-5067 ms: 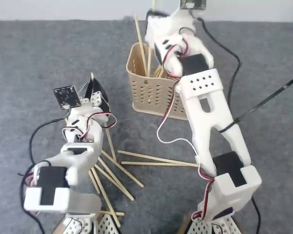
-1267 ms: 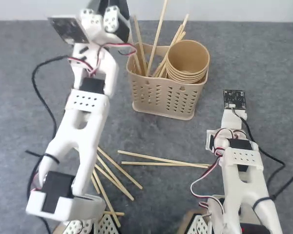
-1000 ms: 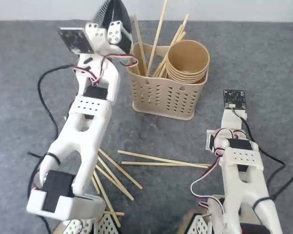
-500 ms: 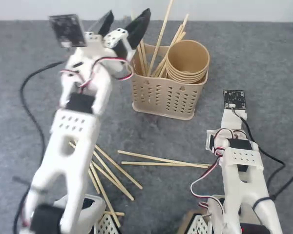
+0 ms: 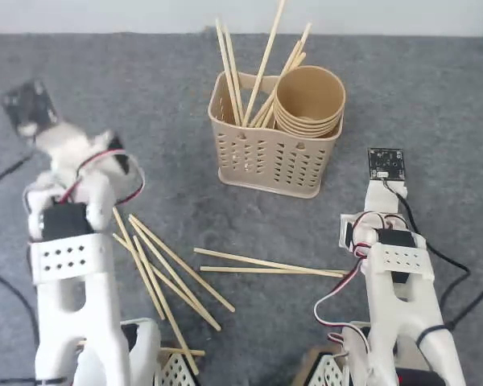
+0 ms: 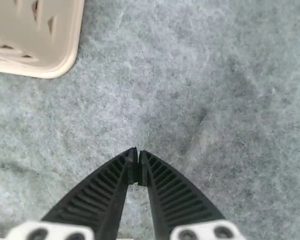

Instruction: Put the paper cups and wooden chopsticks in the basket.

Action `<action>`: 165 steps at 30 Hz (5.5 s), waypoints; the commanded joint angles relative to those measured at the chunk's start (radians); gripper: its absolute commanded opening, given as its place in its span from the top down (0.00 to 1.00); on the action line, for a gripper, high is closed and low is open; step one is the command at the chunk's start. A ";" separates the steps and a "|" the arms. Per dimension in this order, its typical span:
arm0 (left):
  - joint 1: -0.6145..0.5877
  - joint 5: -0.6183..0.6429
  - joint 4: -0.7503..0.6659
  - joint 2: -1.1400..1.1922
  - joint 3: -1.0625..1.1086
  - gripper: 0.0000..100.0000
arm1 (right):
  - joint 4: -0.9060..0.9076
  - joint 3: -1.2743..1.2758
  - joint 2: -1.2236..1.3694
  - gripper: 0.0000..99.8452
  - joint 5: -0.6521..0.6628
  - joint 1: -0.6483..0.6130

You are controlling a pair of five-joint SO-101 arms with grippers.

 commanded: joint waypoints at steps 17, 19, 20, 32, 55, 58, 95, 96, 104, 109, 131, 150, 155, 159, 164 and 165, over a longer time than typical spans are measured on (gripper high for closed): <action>-0.121 0.080 -0.414 0.184 0.334 0.86 | -0.005 -0.005 -0.021 0.99 0.006 -0.016; -0.123 0.080 -0.416 0.292 0.275 0.86 | -0.005 -0.005 -0.021 0.99 0.006 -0.016; -0.123 0.080 -0.416 0.344 0.248 0.86 | -0.005 -0.005 -0.021 0.99 0.006 -0.016; -0.183 0.081 -0.353 0.772 -0.030 0.86 | -0.008 -0.005 -0.021 0.99 0.008 -0.016; -0.160 -0.015 -0.172 0.789 -0.065 0.92 | -0.005 -0.005 -0.021 0.99 0.006 -0.018; -0.155 -0.017 -0.172 0.790 -0.061 0.99 | -0.005 -0.005 -0.021 0.99 0.006 -0.018; -1.096 -0.097 -0.824 0.330 -0.203 0.99 | 0.309 0.000 -0.186 0.99 0.233 -0.638; -1.119 -0.097 -0.859 0.376 -0.223 0.99 | 0.315 0.000 -0.223 0.99 0.236 -0.690; -1.203 -0.095 -0.895 0.841 -0.565 0.99 | 0.285 0.006 -0.501 0.99 0.219 -1.101; -1.206 -0.094 -0.895 1.036 -0.750 0.99 | 0.113 0.044 -0.512 0.97 0.078 -1.317; -1.215 -0.095 -0.890 1.056 -0.823 0.99 | 0.031 0.184 -0.496 0.90 0.000 -1.583; -1.197 -0.092 -0.732 0.965 -0.814 0.99 | 0.005 -0.112 0.081 0.91 0.000 -1.480; -1.177 -0.092 -0.735 0.991 -0.816 0.99 | 0.005 -0.114 0.081 0.91 0.000 -1.543; -1.166 -0.092 -0.733 0.994 -0.814 0.99 | 0.005 -0.114 0.087 0.91 0.000 -1.537; -1.155 -0.092 -0.733 0.994 -0.814 0.99 | 0.002 -0.114 0.094 0.91 0.057 -1.521; -1.154 -0.092 -0.733 0.994 -0.812 0.99 | 0.002 -0.112 0.094 0.91 0.061 -1.517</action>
